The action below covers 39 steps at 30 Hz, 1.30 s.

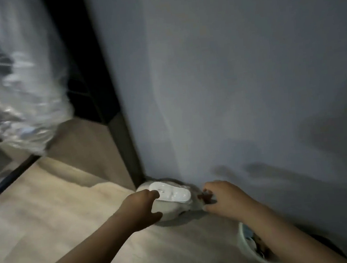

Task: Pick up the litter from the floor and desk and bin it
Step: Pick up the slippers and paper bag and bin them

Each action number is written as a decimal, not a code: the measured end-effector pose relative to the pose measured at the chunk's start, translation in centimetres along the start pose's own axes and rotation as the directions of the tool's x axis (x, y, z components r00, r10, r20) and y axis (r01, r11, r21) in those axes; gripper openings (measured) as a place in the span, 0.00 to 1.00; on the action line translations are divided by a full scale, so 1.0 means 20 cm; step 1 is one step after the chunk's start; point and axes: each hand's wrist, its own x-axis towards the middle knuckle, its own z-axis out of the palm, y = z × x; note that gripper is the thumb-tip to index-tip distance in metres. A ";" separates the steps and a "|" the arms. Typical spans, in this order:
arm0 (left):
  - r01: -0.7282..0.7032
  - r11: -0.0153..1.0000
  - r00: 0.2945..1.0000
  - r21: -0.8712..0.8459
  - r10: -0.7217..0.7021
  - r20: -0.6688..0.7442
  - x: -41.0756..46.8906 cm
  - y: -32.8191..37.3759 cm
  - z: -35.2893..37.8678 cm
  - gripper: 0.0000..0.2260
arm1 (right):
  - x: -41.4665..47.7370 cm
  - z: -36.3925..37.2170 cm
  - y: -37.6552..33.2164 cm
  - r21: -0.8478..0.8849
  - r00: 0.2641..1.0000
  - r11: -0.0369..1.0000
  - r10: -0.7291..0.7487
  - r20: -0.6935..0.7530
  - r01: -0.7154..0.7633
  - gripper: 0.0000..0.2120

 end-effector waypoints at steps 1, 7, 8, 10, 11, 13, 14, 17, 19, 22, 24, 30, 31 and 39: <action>0.045 0.999 0.999 -0.017 -0.045 -0.022 -0.12 -0.13 -0.02 0.25 | 0.04 0.01 -0.17 -0.024 0.999 0.998 -0.053 0.011 0.053 0.20; 0.325 0.934 0.920 -0.149 -0.348 -0.178 -0.87 -0.79 -0.16 0.24 | 0.22 0.07 -1.20 -0.095 0.921 0.917 -0.384 0.063 0.388 0.24; 0.368 0.914 0.894 -0.174 -0.399 -0.204 -0.99 -0.88 -0.18 0.24 | 0.24 0.09 -1.36 -0.108 0.896 0.889 -0.438 0.073 0.444 0.24; 0.442 0.867 0.836 -0.230 -0.491 -0.245 -1.20 -1.04 -0.21 0.24 | 0.29 0.14 -1.67 -0.133 0.836 0.826 -0.539 0.099 0.548 0.25; 0.476 0.841 0.804 -0.258 -0.534 -0.260 -1.30 -1.11 -0.22 0.24 | 0.31 0.17 -1.81 -0.143 0.803 0.790 -0.584 0.119 0.596 0.25; 0.541 0.783 0.732 -0.306 -0.618 -0.286 -1.48 -1.25 -0.25 0.23 | 0.35 0.22 -2.09 -0.162 0.733 0.715 -0.660 0.165 0.680 0.25; 0.573 0.751 0.693 -0.328 -0.658 -0.296 -1.57 -1.32 -0.26 0.23 | 0.37 0.25 -2.22 -0.165 0.701 0.682 -0.689 0.183 0.713 0.24; 0.648 0.655 0.577 -0.389 -0.755 -0.312 -1.79 -1.52 -0.28 0.22 | 0.44 0.34 -2.59 -0.130 0.613 0.601 -0.757 0.226 0.789 0.24; 0.684 0.599 0.514 -0.417 -0.801 -0.309 -1.90 -1.64 -0.29 0.22 | 0.50 0.39 -2.82 -0.112 0.556 0.546 -0.794 0.245 0.830 0.24; 0.717 0.537 0.437 -0.444 -0.843 -0.314 -2.01 -1.85 -0.34 0.22 | 0.62 0.46 -3.13 -0.085 0.479 0.474 -0.840 0.256 0.876 0.24; 0.741 0.503 0.392 -0.445 -0.862 -0.322 -2.04 -2.00 -0.39 0.21 | 0.71 0.48 -3.33 -0.069 0.439 0.437 -0.860 0.259 0.897 0.24; 0.764 0.397 0.274 -0.508 -0.913 -0.302 -2.10 -2.49 -0.56 0.21 | 1.04 0.51 -3.90 -0.087 0.332 0.320 -0.904 0.271 0.943 0.24; 0.766 0.385 0.261 -0.514 -0.918 -0.299 -2.11 -2.56 -0.58 0.21 | 1.09 0.51 -3.98 -0.092 0.321 0.307 -0.906 0.276 0.947 0.24; 0.786 0.319 0.200 -0.530 -0.942 -0.271 -2.25 -3.15 -0.67 0.21 | 1.38 0.71 -4.58 -0.059 0.271 0.267 -0.896 0.351 0.962 0.24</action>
